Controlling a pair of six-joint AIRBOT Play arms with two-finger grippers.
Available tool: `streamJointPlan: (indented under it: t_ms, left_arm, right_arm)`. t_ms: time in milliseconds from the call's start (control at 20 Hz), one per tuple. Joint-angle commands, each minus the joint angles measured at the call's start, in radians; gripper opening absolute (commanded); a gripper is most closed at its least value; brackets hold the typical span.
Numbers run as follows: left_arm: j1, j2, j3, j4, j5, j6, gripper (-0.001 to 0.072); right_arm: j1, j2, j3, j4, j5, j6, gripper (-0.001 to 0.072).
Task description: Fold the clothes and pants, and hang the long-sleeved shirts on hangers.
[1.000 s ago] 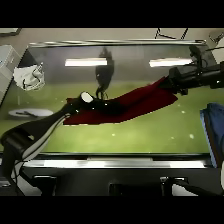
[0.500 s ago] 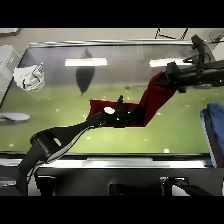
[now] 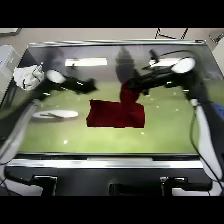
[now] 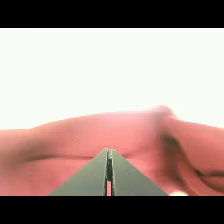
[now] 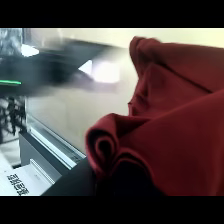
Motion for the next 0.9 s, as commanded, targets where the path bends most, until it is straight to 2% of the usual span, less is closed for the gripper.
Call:
streamJointPlan:
  t_ms: [0,100,150,200,250,300,500,850]
  left_arm:
    - [0.232,0.225,0.001,0.27,-0.169,-0.023,0.0015]
    - [0.309,0.322,0.001,0.27,-0.193,-0.019,0.0016]
    - [0.33,0.362,0.001,0.27,-0.195,-0.018,0.0016]
    - [0.34,0.393,0.001,0.27,-0.194,-0.001,0.0016]
    - [0.341,0.417,0.001,0.273,-0.195,0.002,0.0016]
    - [0.34,0.432,0.001,0.273,-0.195,0.002,0.0016]
    - [0.337,0.441,0.001,0.273,-0.194,0.002,0.0017]
    - [0.337,0.441,0.001,0.273,-0.193,0.006,0.0017]
  right_arm:
    - [0.14,-0.153,0.001,0.064,-0.161,-0.003,0.005]
    - [0.199,-0.241,0.001,0.13,-0.219,0.0,0.005]
    - [0.226,-0.283,0.001,0.17,-0.244,0.0,0.009]
    - [0.247,-0.317,0.001,0.212,-0.261,0.0,0.0266]
    - [0.263,-0.344,0.001,0.255,-0.264,-0.006,0.0535]
    - [0.27,-0.36,0.001,0.292,-0.26,-0.039,0.0693]
    - [0.134,-0.317,0.001,0.242,-0.162,-0.076,0.0694]
    - [-0.299,-0.182,0.0,-0.171,0.231,-0.045,0.0705]
